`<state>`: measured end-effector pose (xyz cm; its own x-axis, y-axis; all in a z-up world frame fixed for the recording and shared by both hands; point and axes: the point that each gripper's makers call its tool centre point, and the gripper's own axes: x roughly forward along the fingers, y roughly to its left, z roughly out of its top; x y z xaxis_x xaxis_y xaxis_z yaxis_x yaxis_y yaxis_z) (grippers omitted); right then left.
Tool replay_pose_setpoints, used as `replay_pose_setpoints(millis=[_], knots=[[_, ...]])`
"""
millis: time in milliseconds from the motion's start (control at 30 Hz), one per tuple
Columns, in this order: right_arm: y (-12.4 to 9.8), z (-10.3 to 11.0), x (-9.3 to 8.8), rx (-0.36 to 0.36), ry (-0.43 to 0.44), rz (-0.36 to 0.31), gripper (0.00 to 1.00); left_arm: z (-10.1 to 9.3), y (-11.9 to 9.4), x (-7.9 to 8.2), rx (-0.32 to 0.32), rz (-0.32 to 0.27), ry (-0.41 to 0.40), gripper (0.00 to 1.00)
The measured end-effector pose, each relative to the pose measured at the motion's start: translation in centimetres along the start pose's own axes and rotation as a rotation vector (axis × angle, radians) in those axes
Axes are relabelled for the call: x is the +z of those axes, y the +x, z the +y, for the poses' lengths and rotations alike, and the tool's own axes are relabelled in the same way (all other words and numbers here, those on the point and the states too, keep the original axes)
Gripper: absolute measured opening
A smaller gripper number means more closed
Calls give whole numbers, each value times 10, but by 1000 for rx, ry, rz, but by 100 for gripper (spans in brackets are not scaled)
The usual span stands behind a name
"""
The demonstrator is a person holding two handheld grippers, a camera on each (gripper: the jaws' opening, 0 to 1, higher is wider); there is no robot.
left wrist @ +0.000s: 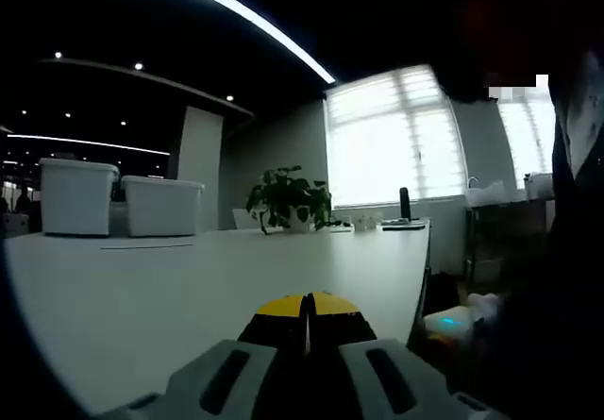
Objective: Clamp the fixed fixture on the desktop, loosen the retaining clip, secure it to the edge of the desk, and tighten the retaining clip.
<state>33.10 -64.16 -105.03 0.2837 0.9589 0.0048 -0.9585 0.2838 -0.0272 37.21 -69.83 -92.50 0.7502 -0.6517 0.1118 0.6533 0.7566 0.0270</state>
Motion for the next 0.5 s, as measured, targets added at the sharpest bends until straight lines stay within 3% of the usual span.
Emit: replay_pose_setpoints(millis=[133, 267, 500], knots=[[-1, 1, 1, -8, -8, 9, 26, 0, 1, -1, 1, 4, 1, 1], [-6, 0, 0, -78, -32, 71, 26, 0, 1, -2, 0, 9, -4, 1], [-23, -8, 7, -306, -50, 138, 38, -1, 1, -2, -5, 14, -12, 1]])
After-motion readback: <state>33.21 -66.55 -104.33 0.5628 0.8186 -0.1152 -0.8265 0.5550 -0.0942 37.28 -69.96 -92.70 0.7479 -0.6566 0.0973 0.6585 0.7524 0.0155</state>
